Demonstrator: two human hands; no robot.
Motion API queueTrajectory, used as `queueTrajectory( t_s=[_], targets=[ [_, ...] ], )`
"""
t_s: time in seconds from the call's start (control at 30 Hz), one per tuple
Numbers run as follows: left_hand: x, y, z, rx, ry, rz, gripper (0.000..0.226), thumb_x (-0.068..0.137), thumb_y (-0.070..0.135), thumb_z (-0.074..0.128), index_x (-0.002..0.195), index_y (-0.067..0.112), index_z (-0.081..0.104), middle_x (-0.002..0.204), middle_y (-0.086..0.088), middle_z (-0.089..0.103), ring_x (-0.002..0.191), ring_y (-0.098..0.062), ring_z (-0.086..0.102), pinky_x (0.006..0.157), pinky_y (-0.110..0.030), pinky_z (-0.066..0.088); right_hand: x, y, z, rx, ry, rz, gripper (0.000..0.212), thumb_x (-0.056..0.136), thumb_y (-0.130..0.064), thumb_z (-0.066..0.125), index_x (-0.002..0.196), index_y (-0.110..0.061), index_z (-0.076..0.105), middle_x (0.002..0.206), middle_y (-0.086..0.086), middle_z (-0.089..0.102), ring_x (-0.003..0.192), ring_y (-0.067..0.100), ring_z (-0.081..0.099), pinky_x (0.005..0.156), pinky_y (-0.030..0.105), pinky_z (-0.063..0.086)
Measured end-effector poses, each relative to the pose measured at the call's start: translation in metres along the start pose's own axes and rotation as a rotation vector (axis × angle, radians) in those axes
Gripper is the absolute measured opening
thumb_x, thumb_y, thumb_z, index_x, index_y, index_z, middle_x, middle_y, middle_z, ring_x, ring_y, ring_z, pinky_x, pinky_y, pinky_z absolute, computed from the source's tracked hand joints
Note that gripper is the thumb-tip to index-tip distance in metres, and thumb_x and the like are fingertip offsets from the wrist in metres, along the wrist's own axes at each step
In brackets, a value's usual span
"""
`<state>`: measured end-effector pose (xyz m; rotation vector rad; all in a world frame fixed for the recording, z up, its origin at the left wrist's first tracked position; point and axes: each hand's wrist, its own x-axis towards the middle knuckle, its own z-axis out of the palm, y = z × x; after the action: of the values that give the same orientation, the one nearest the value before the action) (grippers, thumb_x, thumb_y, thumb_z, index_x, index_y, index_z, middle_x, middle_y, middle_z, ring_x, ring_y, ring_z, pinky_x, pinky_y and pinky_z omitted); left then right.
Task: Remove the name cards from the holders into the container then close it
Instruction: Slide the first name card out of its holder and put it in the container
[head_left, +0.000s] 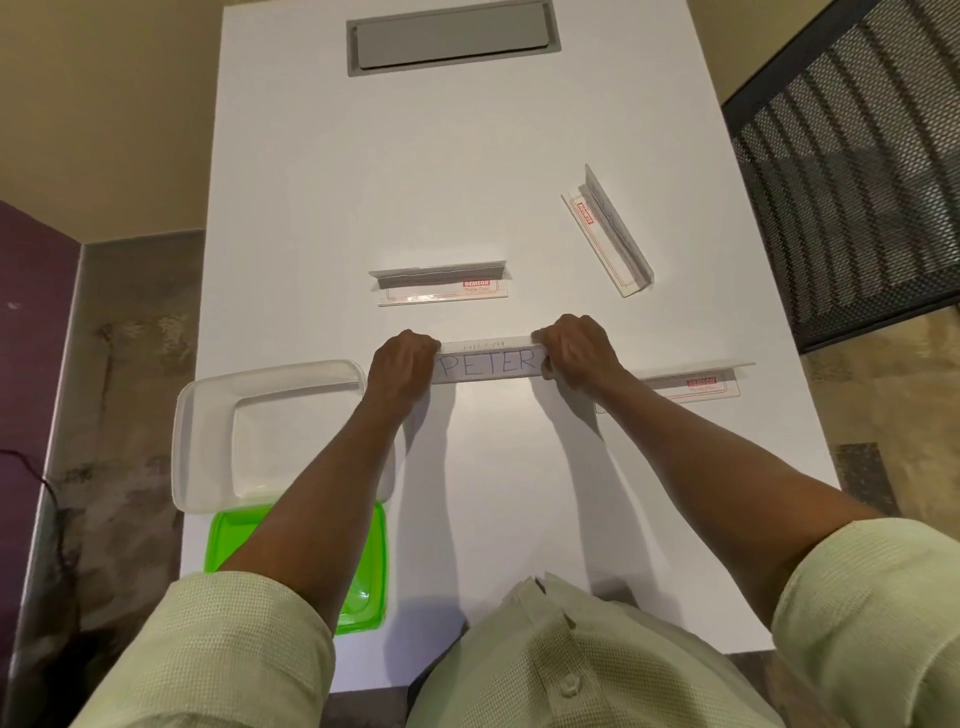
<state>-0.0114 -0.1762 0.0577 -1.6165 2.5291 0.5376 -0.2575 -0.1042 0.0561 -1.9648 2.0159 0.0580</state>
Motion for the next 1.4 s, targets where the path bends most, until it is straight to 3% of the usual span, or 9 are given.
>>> queueTrajectory(
  t_s=[0.17,0.3,0.63,0.8,1.0,1.4],
  targets=[
    [-0.002,0.008,-0.025,-0.008,0.034,0.011,0.032,0.094,0.007,0.045,0.118,0.012,0.067,0.104,-0.017,0.07,0.107,-0.036,0.06,0.086,-0.039,0.049,-0.001,0.0,-0.019,-0.041,0.066,-0.02,0.02,0.082,-0.019,0.064,0.101,-0.016,0.069,0.092,0.016,0.069,0.091,0.034,0.059,0.069,0.033,0.03],
    [-0.008,0.014,-0.051,-0.012,0.08,0.028,0.035,0.092,0.005,0.046,0.121,0.014,0.065,0.109,-0.015,0.07,0.112,-0.036,0.058,0.088,-0.041,0.05,-0.003,-0.001,-0.04,-0.039,0.117,-0.013,0.021,0.087,-0.021,0.061,0.106,-0.017,0.069,0.098,0.014,0.071,0.099,0.033,0.059,0.078,0.034,0.037],
    [-0.037,0.028,-0.117,-0.017,0.169,0.002,0.043,0.091,0.004,0.055,0.132,0.017,0.06,0.124,-0.015,0.062,0.118,-0.033,0.056,0.096,-0.039,0.047,-0.02,-0.017,-0.106,-0.118,0.23,-0.046,0.024,0.088,-0.023,0.062,0.111,-0.017,0.067,0.103,0.012,0.07,0.104,0.031,0.06,0.081,0.034,0.04],
    [-0.056,0.032,-0.147,-0.01,0.236,-0.007,0.033,0.086,-0.002,0.055,0.114,0.008,0.067,0.107,-0.017,0.068,0.105,-0.037,0.06,0.087,-0.044,0.052,-0.029,-0.029,-0.135,-0.167,0.28,-0.074,0.02,0.088,-0.02,0.06,0.107,-0.016,0.066,0.099,0.01,0.07,0.102,0.031,0.059,0.08,0.037,0.043],
    [-0.074,0.024,-0.168,-0.075,0.287,-0.038,0.044,0.087,-0.003,0.055,0.127,0.015,0.064,0.111,-0.014,0.071,0.111,-0.033,0.06,0.091,-0.038,0.05,-0.035,-0.051,-0.156,-0.191,0.328,-0.11,0.02,0.084,-0.023,0.062,0.103,-0.019,0.068,0.095,0.009,0.071,0.1,0.03,0.06,0.075,0.035,0.039],
    [-0.133,-0.039,-0.187,-0.176,0.303,-0.179,0.041,0.09,0.001,0.045,0.122,0.016,0.066,0.102,-0.014,0.072,0.108,-0.03,0.062,0.097,-0.041,0.049,-0.038,-0.13,-0.148,-0.209,0.342,-0.232,0.016,0.082,-0.029,0.066,0.093,-0.017,0.067,0.089,0.011,0.068,0.094,0.032,0.06,0.073,0.035,0.041]
  ],
)
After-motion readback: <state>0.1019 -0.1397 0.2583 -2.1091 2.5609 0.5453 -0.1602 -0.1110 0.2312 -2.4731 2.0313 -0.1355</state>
